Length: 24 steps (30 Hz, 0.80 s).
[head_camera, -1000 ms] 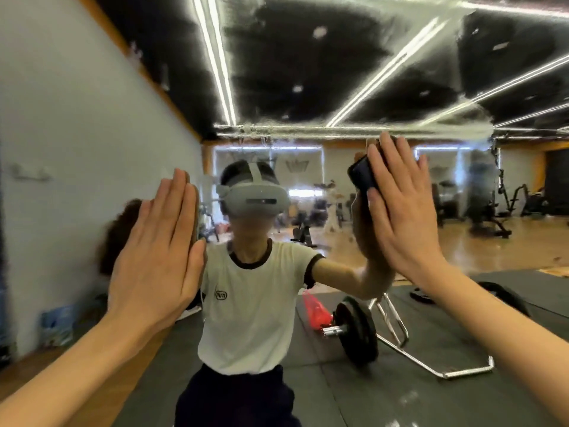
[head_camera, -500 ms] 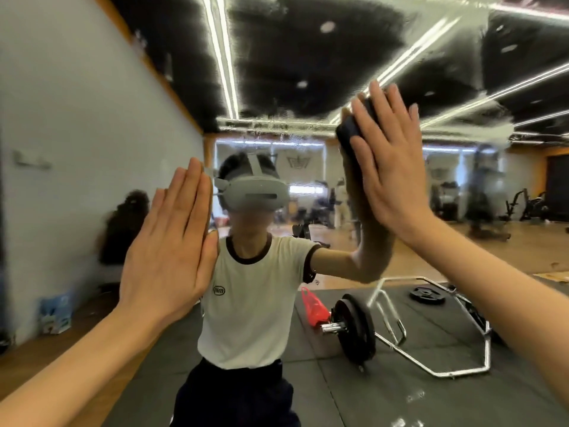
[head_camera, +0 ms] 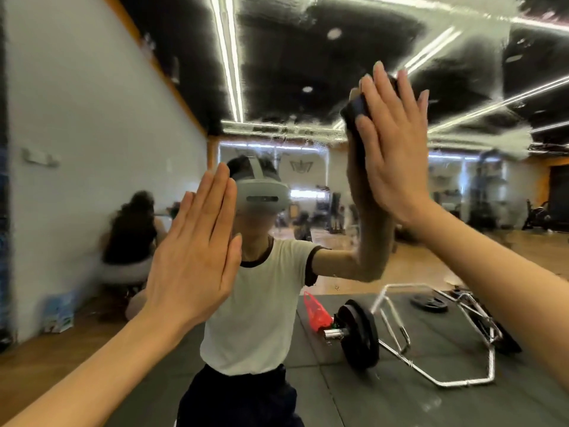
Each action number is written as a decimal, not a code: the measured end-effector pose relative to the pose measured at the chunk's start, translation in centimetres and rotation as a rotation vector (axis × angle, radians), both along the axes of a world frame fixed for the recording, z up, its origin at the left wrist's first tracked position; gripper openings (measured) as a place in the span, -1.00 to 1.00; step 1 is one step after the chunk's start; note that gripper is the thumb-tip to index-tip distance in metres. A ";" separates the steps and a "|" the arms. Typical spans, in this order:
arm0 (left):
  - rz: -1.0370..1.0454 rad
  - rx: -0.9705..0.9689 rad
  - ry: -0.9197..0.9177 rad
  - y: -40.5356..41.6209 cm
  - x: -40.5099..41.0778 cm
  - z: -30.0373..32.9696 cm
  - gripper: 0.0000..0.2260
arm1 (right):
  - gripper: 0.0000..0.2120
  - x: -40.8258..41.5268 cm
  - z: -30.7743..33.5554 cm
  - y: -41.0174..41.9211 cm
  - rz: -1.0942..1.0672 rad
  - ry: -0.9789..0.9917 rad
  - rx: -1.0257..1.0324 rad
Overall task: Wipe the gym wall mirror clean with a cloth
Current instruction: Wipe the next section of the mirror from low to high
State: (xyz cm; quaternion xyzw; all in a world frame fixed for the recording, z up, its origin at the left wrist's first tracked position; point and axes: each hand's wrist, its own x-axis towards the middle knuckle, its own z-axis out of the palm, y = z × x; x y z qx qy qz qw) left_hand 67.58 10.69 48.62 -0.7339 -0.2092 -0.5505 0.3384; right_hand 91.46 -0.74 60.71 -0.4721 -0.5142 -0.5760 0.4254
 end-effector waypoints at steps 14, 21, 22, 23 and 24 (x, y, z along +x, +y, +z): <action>0.012 -0.006 0.003 0.2 -0.1 -0.2 -0.41 | -0.53 -2.2 -2.4 0.3 -0.115 -0.247 -0.131; -0.062 0.011 0.049 0.1 -0.9 0.0 -0.43 | -0.50 -5.5 -9.9 2.6 -0.141 -0.283 -0.131; -0.061 0.016 0.060 0.1 -1.6 0.0 -0.44 | -0.49 -4.9 -12.8 1.9 -0.170 -0.369 -0.190; -0.054 0.018 0.059 0.2 -2.6 0.0 -0.45 | -0.50 -4.2 -14.9 1.1 -0.196 -0.449 -0.240; -0.047 0.013 0.048 0.5 -3.7 0.0 -0.45 | -0.50 -3.6 -15.5 0.5 -0.210 -0.524 -0.278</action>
